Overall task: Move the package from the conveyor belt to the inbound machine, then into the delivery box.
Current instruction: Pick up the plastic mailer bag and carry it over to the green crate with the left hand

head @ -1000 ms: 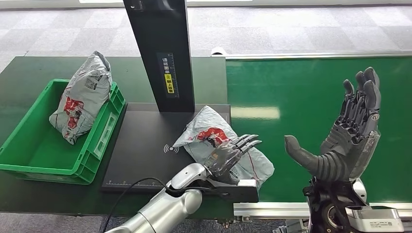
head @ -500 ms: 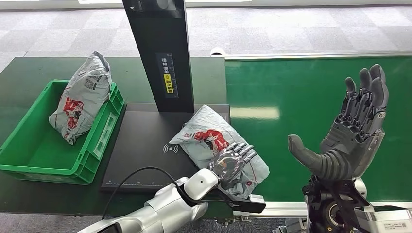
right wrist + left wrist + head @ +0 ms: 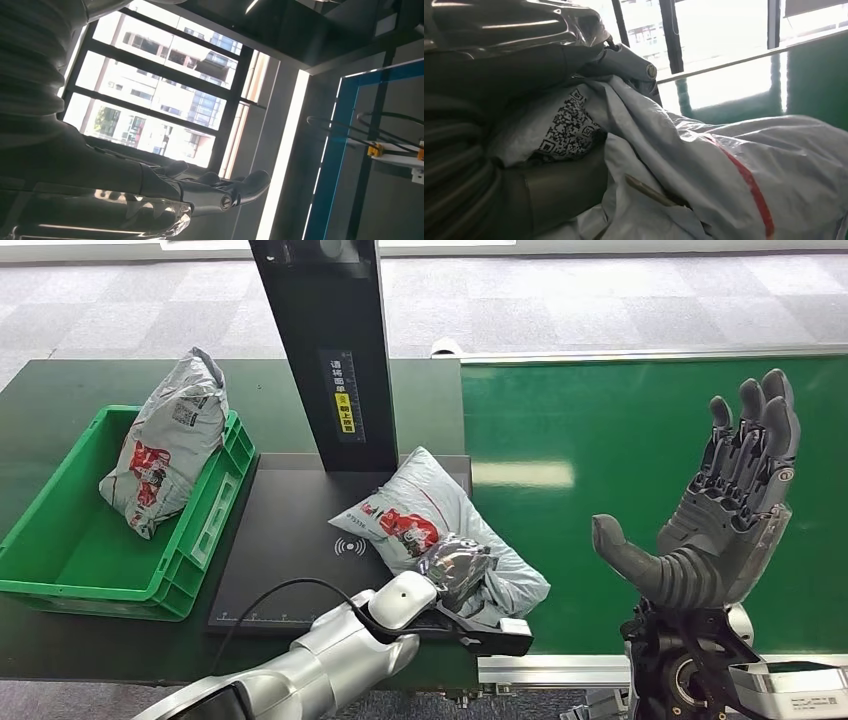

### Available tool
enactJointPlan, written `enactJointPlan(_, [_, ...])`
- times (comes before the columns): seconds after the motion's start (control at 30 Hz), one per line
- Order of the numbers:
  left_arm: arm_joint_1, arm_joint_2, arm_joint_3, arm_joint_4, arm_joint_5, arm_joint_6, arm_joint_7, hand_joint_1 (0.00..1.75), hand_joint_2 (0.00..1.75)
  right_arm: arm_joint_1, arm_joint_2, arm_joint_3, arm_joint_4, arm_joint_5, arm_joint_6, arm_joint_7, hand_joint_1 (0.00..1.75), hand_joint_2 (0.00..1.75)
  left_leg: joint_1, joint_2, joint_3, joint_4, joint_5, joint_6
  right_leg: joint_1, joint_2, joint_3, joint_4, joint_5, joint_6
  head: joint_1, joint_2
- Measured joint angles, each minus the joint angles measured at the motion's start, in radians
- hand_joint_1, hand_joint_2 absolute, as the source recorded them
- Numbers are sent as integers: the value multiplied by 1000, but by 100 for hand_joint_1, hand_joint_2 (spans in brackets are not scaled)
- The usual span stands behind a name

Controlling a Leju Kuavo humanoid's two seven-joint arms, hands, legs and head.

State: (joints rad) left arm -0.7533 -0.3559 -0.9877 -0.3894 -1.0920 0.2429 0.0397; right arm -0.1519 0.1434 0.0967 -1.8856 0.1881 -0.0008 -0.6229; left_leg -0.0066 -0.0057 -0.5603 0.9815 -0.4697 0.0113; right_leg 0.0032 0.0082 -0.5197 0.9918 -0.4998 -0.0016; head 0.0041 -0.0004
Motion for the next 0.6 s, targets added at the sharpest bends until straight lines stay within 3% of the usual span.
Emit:
enactJointPlan(0.13, [0,0,57,2,96,-27,-84,175,175,0,2,0,0,0,0,0,0,175,0,0,1,0,0,0,0,0,1,0,0,0,0,0])
enactJointPlan(0.3, [15,0,239,-15,420,-151,-354,175,175,0,3,-1,0,1,-4,0,0,175,0,-1,0,0,0,0,0,-1,1,0,0,0,0,0])
enactJointPlan(0.4, [53,2,367,-101,639,-263,-496,175,175,7,3,-7,0,1,-17,-1,0,175,0,-1,-2,0,0,0,-1,-1,-1,0,0,0,0,0])
enactJointPlan(0.5, [96,13,460,-259,747,-325,-504,171,175,20,3,-19,0,0,-28,-6,0,175,0,-1,-4,0,0,0,-1,-1,-3,0,0,0,0,0])
enactJointPlan(0.6, [135,29,513,-398,794,-321,-524,170,175,31,3,-25,0,-1,-35,-10,0,175,0,-1,-4,0,0,0,-1,-1,-3,0,0,0,0,0])
